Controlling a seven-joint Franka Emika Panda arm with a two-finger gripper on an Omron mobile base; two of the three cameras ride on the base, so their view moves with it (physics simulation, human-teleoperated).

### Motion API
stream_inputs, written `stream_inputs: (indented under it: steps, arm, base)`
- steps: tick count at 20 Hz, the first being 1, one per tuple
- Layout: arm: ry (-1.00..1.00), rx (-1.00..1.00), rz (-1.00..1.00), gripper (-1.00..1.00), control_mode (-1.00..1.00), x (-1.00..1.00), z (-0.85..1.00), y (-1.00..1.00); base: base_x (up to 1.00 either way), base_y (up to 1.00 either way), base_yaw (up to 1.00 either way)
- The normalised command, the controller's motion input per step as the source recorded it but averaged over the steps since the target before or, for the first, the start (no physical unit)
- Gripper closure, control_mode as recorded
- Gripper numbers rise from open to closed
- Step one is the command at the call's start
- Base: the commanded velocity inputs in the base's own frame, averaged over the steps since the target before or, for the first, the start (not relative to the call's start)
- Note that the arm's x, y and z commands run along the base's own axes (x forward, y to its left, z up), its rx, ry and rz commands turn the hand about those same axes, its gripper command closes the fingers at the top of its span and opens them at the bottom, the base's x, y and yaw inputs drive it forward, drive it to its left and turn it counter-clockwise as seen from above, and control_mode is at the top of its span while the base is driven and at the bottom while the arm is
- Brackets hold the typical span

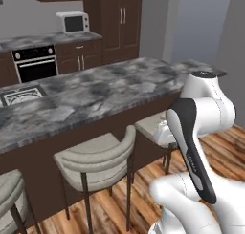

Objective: Retrieve the butter from the fridge and place it on a plate on the dining table. Then retrieve the butter knife by the fridge and place it near the plate.

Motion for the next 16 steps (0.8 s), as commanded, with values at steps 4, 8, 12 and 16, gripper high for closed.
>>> stream_inputs:
  steps: [4,8,12,16]
  arm:
    - [0.0,0.0,0.0,1.0,1.0,0.0,0.0,0.0]
    - [0.0,0.0,0.0,1.0,1.0,0.0,0.0,0.0]
    - [0.0,0.0,0.0,1.0,1.0,0.0,0.0,0.0]
    - [0.0,0.0,0.0,1.0,1.0,0.0,0.0,0.0]
  base:
    - [-0.55,1.0,0.03]
    - [-0.21,1.0,0.07]
    - [0.19,0.86,0.38]
    - [0.49,0.29,0.49]
